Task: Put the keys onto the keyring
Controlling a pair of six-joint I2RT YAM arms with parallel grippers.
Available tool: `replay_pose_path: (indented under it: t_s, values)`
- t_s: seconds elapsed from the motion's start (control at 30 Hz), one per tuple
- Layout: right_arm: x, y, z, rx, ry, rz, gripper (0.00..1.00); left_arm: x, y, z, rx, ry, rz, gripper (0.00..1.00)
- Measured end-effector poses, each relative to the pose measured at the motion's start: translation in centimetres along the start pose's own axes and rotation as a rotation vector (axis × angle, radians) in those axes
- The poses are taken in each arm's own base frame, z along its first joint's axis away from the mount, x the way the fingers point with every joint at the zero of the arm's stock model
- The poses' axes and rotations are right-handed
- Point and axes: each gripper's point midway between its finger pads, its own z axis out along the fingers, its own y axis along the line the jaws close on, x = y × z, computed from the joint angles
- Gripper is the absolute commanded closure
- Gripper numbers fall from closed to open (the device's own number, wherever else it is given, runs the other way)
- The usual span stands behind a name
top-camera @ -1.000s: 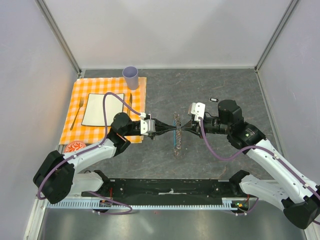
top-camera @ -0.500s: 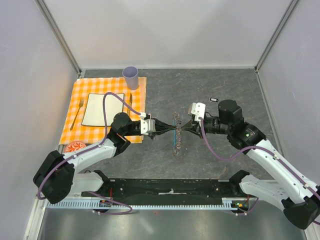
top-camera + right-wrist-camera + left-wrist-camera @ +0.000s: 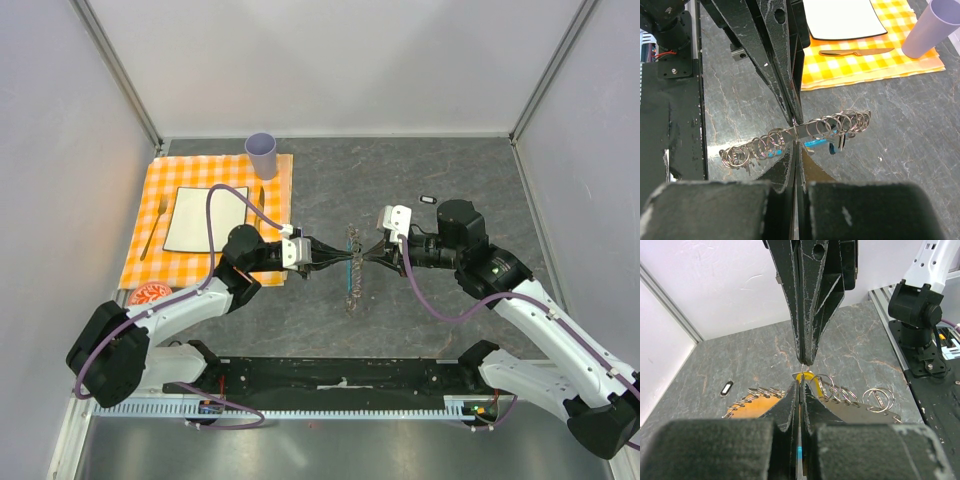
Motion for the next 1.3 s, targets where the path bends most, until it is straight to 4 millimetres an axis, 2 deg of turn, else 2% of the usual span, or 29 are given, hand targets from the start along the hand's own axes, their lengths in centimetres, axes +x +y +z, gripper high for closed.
replay_pose_path:
  t_s: [0.83,1.3]
  values:
    - [-0.1,0.72,0.23,-0.047,-0.011,0.006,1.0,0.49,-0.28,0.02,0.014,0.01,-0.015,0.98]
    - [-0.1,0.48,0.29,-0.036,-0.01,0.009,1.0,0.44,-0.24,0.01,0.011,0.01,-0.009,0.98]
